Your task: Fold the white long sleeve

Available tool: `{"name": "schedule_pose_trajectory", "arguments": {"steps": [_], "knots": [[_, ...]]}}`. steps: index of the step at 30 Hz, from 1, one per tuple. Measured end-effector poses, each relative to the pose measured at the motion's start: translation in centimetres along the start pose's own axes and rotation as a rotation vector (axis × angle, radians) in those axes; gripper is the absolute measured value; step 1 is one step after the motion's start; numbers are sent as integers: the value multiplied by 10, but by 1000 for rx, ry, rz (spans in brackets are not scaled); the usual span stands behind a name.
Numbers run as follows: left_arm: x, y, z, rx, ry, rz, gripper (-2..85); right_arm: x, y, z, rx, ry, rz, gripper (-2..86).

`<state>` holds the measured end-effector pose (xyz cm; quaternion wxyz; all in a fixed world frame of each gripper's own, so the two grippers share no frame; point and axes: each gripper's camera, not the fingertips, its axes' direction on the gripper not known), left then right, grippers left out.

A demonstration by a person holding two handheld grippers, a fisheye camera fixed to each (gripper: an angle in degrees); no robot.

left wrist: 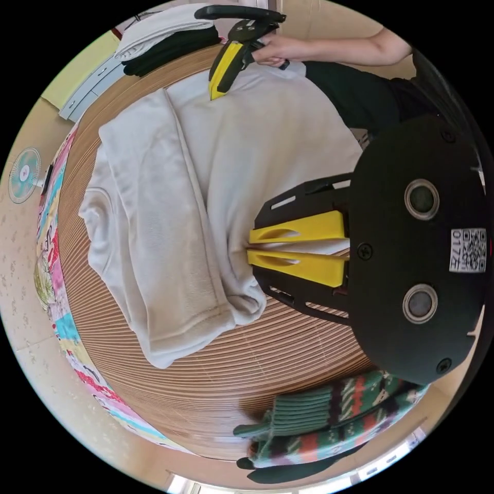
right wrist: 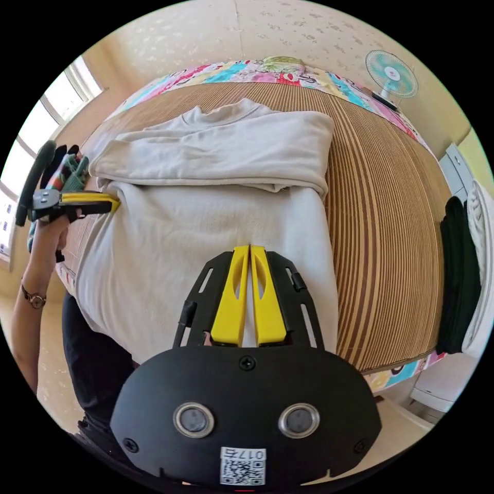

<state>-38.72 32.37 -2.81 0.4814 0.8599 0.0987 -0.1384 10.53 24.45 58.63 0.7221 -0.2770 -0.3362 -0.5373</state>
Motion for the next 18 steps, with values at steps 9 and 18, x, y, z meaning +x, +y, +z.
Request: {"name": "schedule_pose_trajectory", "arguments": {"steps": [9,18], "knots": [[13,-48,24,319,-163,-200,-2,47,-41,28,212,-151,111,5],[31,-27,7,367,-175,-185,3,94,-30,28,257,-357,174,4]]}}
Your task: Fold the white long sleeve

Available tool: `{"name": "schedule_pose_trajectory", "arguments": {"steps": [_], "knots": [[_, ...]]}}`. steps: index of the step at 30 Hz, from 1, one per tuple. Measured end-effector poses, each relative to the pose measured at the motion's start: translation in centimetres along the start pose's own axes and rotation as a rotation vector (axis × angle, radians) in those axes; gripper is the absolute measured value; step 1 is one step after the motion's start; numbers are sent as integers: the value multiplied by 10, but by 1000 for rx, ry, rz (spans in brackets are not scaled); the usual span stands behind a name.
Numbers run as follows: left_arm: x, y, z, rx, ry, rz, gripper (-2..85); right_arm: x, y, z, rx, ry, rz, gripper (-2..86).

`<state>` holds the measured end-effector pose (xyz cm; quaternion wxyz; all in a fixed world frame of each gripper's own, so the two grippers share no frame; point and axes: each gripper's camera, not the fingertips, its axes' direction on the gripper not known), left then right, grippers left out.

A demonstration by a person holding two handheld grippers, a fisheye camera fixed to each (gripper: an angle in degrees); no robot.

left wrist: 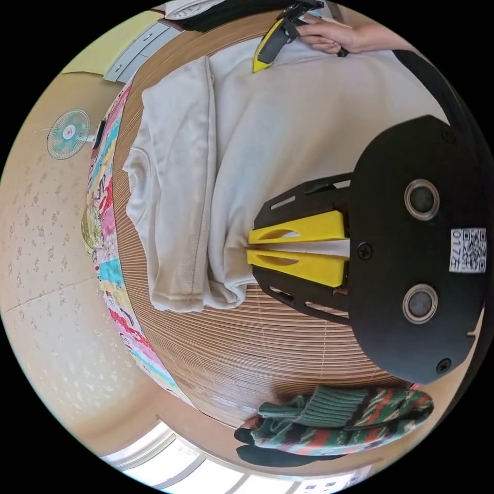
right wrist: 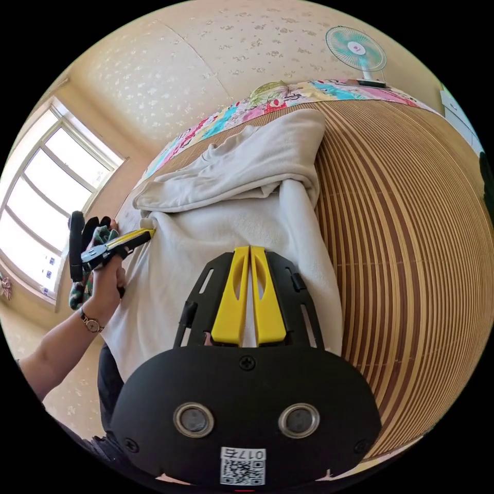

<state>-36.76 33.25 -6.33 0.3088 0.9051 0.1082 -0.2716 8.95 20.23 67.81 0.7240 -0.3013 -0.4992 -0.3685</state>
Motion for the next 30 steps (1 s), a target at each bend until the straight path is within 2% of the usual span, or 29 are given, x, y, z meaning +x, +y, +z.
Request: {"name": "schedule_pose_trajectory", "arguments": {"steps": [2,6,8,11,15,18,20,22,26,28,30], "knots": [[-19,27,-29,63,67,-7,9,-1,1,-4,3,15,-8,4],[-78,148,-119,232,136,-135,45,13,0,-12,4,-39,15,4],[-99,195,-139,199,187,-181,78,18,0,-18,5,-52,20,4],[-124,243,-133,-28,303,-262,127,18,-2,-25,2,-36,15,3],[-147,281,-143,-10,385,-385,76,17,-7,-37,-19,-6,18,4],[-152,277,-157,-83,424,-352,49,11,-12,-57,-92,13,36,6],[-157,287,-192,13,442,-385,42,3,16,-107,-15,-53,26,11],[-157,300,-242,167,502,-346,40,-1,54,-153,42,-21,18,16],[-163,316,-272,156,534,-361,41,32,165,-243,132,191,152,59],[-179,327,-275,158,605,-406,42,62,200,-260,76,203,247,89],[-192,333,-271,137,638,-451,42,92,221,-261,-58,126,299,101]]}}
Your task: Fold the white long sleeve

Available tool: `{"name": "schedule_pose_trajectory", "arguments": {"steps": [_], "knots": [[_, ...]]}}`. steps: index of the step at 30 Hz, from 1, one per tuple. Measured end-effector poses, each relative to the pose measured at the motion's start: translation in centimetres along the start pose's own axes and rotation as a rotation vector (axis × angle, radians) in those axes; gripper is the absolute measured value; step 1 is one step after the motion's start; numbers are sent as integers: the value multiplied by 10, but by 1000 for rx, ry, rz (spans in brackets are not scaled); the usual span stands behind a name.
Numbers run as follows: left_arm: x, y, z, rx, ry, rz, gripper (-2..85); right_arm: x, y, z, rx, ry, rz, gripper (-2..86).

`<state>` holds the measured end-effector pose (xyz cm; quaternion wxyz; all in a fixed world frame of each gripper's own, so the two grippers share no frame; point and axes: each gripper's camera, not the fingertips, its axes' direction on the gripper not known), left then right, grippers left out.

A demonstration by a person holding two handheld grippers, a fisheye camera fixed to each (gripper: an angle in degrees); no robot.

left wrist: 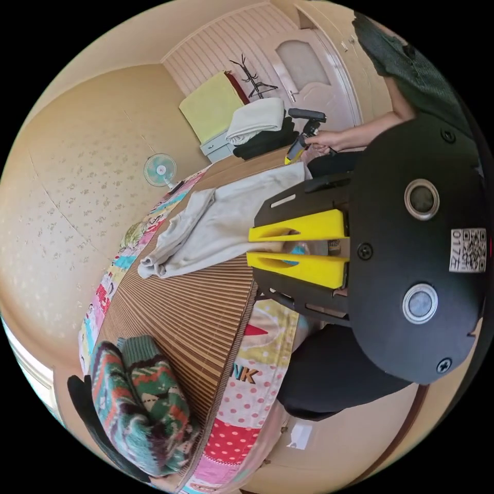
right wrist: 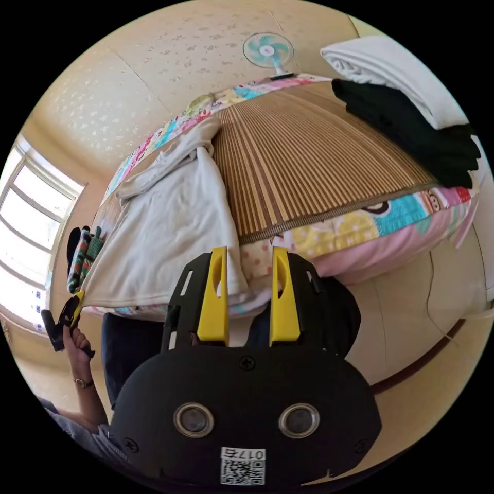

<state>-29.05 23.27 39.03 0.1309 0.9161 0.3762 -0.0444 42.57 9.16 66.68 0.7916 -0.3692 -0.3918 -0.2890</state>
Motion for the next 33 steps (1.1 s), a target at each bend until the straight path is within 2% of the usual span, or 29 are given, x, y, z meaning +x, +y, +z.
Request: {"name": "schedule_pose_trajectory", "arguments": {"steps": [3,6,8,11,13,14,16,18,19,20,22,25,28,33], "knots": [[-20,-2,-6,-28,60,-81,42,34,9,-23,-27,-216,-8,75],[-33,-6,-25,-12,214,-149,41,76,4,-44,-70,-603,84,41],[-34,-11,-46,14,330,-152,41,117,14,-72,92,-1134,167,34],[-23,-16,-96,104,535,-103,41,133,25,-113,276,-1427,140,29],[-15,-19,-135,185,721,-60,41,128,26,-139,360,-1534,59,27],[-12,-20,-144,200,744,-46,41,122,24,-154,395,-1577,2,27],[6,-24,-173,261,670,36,40,112,20,-167,430,-1573,-38,25],[19,-29,-181,271,491,77,40,105,10,-169,415,-1442,-25,24],[20,-36,-174,244,400,40,40,103,2,-162,376,-1301,57,23],[18,-40,-167,225,376,11,40,100,-5,-153,344,-1145,140,23],[-2,-56,-128,183,409,-128,40,92,-17,-142,341,-1008,204,22],[-26,-86,-82,194,492,-270,40,68,-50,-129,383,-955,224,20],[-19,-143,-48,217,431,-241,40,26,-99,-119,423,-846,207,20],[5,-235,25,258,252,-152,40,-52,-187,-86,473,-513,168,22]]}}
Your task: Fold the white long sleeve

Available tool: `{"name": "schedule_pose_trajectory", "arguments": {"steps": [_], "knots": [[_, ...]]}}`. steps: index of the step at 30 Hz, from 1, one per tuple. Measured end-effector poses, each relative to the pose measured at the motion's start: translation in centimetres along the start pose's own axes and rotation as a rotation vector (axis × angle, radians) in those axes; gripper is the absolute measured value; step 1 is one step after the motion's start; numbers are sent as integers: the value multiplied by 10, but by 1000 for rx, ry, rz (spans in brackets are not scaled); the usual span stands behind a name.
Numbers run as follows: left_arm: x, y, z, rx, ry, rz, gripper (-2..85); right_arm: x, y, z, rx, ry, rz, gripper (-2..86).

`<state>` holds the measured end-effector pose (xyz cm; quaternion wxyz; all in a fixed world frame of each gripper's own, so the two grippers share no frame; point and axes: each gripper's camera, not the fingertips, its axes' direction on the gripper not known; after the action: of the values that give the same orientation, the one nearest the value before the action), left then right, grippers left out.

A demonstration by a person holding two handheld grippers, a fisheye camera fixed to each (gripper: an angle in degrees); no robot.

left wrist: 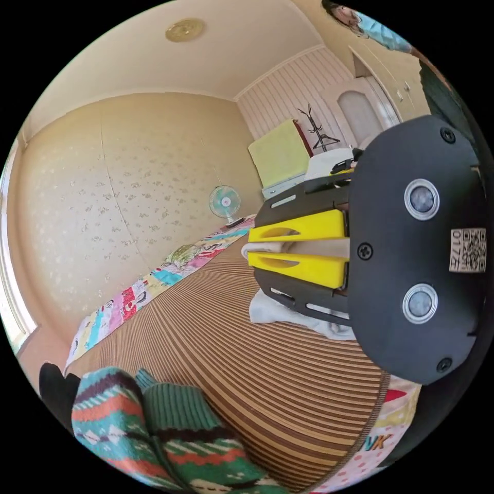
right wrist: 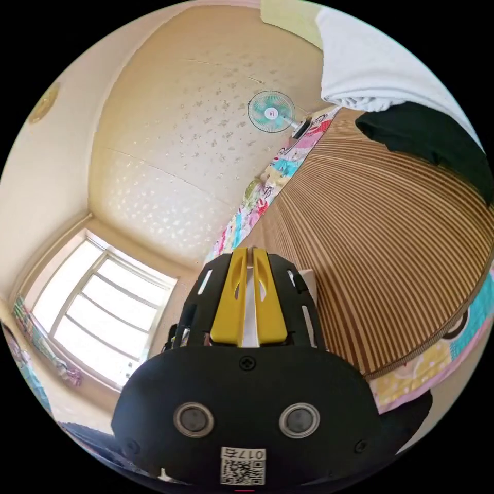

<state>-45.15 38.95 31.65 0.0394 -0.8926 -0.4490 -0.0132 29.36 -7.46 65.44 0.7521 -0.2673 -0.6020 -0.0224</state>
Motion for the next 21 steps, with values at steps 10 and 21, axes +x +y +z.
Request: {"name": "schedule_pose_trajectory", "arguments": {"steps": [10,21], "knots": [[-26,-42,72,37,-98,57,162,-5,-28,165,-174,178,-117,79],[-54,62,35,-347,-188,22,205,-121,58,189,-273,8,-484,44]]}}
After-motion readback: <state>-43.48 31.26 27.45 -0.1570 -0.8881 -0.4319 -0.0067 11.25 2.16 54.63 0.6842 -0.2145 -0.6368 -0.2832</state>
